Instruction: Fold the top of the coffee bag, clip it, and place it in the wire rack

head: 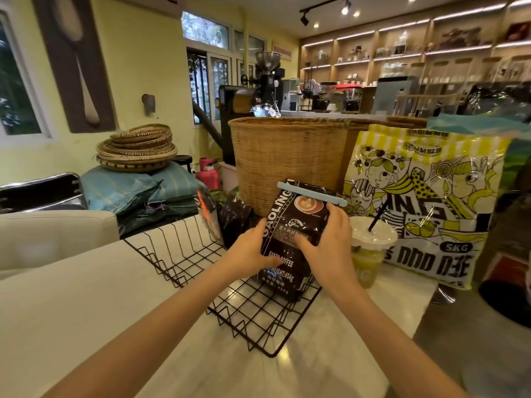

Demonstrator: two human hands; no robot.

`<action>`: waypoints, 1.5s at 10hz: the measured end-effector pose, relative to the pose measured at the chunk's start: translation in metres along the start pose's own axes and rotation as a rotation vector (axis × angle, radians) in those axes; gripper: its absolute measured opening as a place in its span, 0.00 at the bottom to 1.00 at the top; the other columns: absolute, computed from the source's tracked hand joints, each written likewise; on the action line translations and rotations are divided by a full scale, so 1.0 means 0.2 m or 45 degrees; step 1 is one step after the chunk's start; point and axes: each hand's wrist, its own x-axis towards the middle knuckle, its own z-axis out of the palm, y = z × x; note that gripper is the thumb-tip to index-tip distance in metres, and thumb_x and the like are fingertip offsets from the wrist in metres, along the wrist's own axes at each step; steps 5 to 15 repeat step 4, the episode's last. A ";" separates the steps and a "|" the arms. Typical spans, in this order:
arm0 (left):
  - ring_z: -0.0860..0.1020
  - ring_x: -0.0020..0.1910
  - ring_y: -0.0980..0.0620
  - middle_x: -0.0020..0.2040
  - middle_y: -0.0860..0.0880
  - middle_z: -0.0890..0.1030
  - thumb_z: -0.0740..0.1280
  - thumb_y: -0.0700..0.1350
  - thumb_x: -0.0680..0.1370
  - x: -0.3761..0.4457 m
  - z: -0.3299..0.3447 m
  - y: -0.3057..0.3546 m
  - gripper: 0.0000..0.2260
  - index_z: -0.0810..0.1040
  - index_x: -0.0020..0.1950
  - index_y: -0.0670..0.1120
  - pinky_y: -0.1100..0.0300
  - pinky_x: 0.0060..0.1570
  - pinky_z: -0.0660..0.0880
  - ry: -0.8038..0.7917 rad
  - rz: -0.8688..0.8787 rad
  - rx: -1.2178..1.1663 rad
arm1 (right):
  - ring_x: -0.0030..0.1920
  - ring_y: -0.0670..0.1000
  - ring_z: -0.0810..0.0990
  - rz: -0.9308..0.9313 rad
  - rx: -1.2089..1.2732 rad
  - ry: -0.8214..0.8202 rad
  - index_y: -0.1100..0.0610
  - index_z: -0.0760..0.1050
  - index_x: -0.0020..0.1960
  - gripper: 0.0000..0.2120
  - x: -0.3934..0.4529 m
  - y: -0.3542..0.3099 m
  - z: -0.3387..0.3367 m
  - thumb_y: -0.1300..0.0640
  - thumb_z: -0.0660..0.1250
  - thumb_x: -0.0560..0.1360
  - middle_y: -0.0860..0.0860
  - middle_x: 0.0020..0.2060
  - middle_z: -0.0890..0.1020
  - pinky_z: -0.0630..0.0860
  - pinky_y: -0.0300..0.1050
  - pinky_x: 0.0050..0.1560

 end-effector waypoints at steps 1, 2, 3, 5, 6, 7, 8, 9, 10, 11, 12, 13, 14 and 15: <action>0.69 0.65 0.49 0.67 0.46 0.69 0.73 0.48 0.68 -0.05 0.00 -0.01 0.36 0.57 0.70 0.48 0.56 0.62 0.68 -0.066 -0.090 0.066 | 0.72 0.56 0.57 -0.024 -0.115 -0.049 0.58 0.54 0.72 0.37 -0.01 -0.03 0.03 0.56 0.71 0.70 0.57 0.71 0.59 0.60 0.52 0.71; 0.66 0.68 0.48 0.70 0.45 0.66 0.71 0.50 0.70 -0.09 -0.04 0.00 0.37 0.55 0.72 0.45 0.58 0.63 0.65 -0.007 -0.086 0.093 | 0.73 0.55 0.54 -0.113 -0.126 -0.125 0.58 0.54 0.72 0.35 -0.03 -0.07 0.05 0.56 0.69 0.71 0.56 0.73 0.58 0.56 0.50 0.71; 0.67 0.68 0.50 0.71 0.47 0.66 0.70 0.50 0.71 -0.21 -0.19 0.04 0.35 0.57 0.73 0.46 0.60 0.61 0.66 0.125 -0.090 0.037 | 0.72 0.53 0.57 -0.262 -0.082 -0.151 0.57 0.59 0.70 0.31 -0.04 -0.17 0.09 0.55 0.69 0.72 0.54 0.71 0.62 0.57 0.48 0.71; 0.75 0.60 0.50 0.65 0.46 0.74 0.69 0.50 0.72 -0.31 -0.36 0.03 0.27 0.66 0.68 0.47 0.61 0.55 0.71 0.308 -0.114 -0.062 | 0.68 0.52 0.65 -0.333 0.119 -0.168 0.56 0.62 0.69 0.28 -0.04 -0.34 0.12 0.55 0.68 0.72 0.53 0.67 0.69 0.64 0.46 0.67; 0.75 0.60 0.50 0.65 0.46 0.74 0.69 0.50 0.72 -0.31 -0.36 0.03 0.27 0.66 0.68 0.47 0.61 0.55 0.71 0.308 -0.114 -0.062 | 0.68 0.52 0.65 -0.333 0.119 -0.168 0.56 0.62 0.69 0.28 -0.04 -0.34 0.12 0.55 0.68 0.72 0.53 0.67 0.69 0.64 0.46 0.67; 0.75 0.60 0.50 0.65 0.46 0.74 0.69 0.50 0.72 -0.31 -0.36 0.03 0.27 0.66 0.68 0.47 0.61 0.55 0.71 0.308 -0.114 -0.062 | 0.68 0.52 0.65 -0.333 0.119 -0.168 0.56 0.62 0.69 0.28 -0.04 -0.34 0.12 0.55 0.68 0.72 0.53 0.67 0.69 0.64 0.46 0.67; 0.75 0.60 0.50 0.65 0.46 0.74 0.69 0.50 0.72 -0.31 -0.36 0.03 0.27 0.66 0.68 0.47 0.61 0.55 0.71 0.308 -0.114 -0.062 | 0.68 0.52 0.65 -0.333 0.119 -0.168 0.56 0.62 0.69 0.28 -0.04 -0.34 0.12 0.55 0.68 0.72 0.53 0.67 0.69 0.64 0.46 0.67; 0.75 0.60 0.50 0.65 0.46 0.74 0.69 0.50 0.72 -0.31 -0.36 0.03 0.27 0.66 0.68 0.47 0.61 0.55 0.71 0.308 -0.114 -0.062 | 0.68 0.52 0.65 -0.333 0.119 -0.168 0.56 0.62 0.69 0.28 -0.04 -0.34 0.12 0.55 0.68 0.72 0.53 0.67 0.69 0.64 0.46 0.67; 0.75 0.60 0.50 0.65 0.46 0.74 0.69 0.50 0.72 -0.31 -0.36 0.03 0.27 0.66 0.68 0.47 0.61 0.55 0.71 0.308 -0.114 -0.062 | 0.68 0.52 0.65 -0.333 0.119 -0.168 0.56 0.62 0.69 0.28 -0.04 -0.34 0.12 0.55 0.68 0.72 0.53 0.67 0.69 0.64 0.46 0.67; 0.75 0.60 0.50 0.65 0.46 0.74 0.69 0.50 0.72 -0.31 -0.36 0.03 0.27 0.66 0.68 0.47 0.61 0.55 0.71 0.308 -0.114 -0.062 | 0.68 0.52 0.65 -0.333 0.119 -0.168 0.56 0.62 0.69 0.28 -0.04 -0.34 0.12 0.55 0.68 0.72 0.53 0.67 0.69 0.64 0.46 0.67; 0.75 0.60 0.50 0.65 0.46 0.74 0.69 0.50 0.72 -0.31 -0.36 0.03 0.27 0.66 0.68 0.47 0.61 0.55 0.71 0.308 -0.114 -0.062 | 0.68 0.52 0.65 -0.333 0.119 -0.168 0.56 0.62 0.69 0.28 -0.04 -0.34 0.12 0.55 0.68 0.72 0.53 0.67 0.69 0.64 0.46 0.67; 0.75 0.60 0.50 0.65 0.46 0.74 0.69 0.50 0.72 -0.31 -0.36 0.03 0.27 0.66 0.68 0.47 0.61 0.55 0.71 0.308 -0.114 -0.062 | 0.68 0.52 0.65 -0.333 0.119 -0.168 0.56 0.62 0.69 0.28 -0.04 -0.34 0.12 0.55 0.68 0.72 0.53 0.67 0.69 0.64 0.46 0.67; 0.75 0.60 0.50 0.65 0.46 0.74 0.69 0.50 0.72 -0.31 -0.36 0.03 0.27 0.66 0.68 0.47 0.61 0.55 0.71 0.308 -0.114 -0.062 | 0.68 0.52 0.65 -0.333 0.119 -0.168 0.56 0.62 0.69 0.28 -0.04 -0.34 0.12 0.55 0.68 0.72 0.53 0.67 0.69 0.64 0.46 0.67; 0.75 0.60 0.50 0.65 0.46 0.74 0.69 0.50 0.72 -0.31 -0.36 0.03 0.27 0.66 0.68 0.47 0.61 0.55 0.71 0.308 -0.114 -0.062 | 0.68 0.52 0.65 -0.333 0.119 -0.168 0.56 0.62 0.69 0.28 -0.04 -0.34 0.12 0.55 0.68 0.72 0.53 0.67 0.69 0.64 0.46 0.67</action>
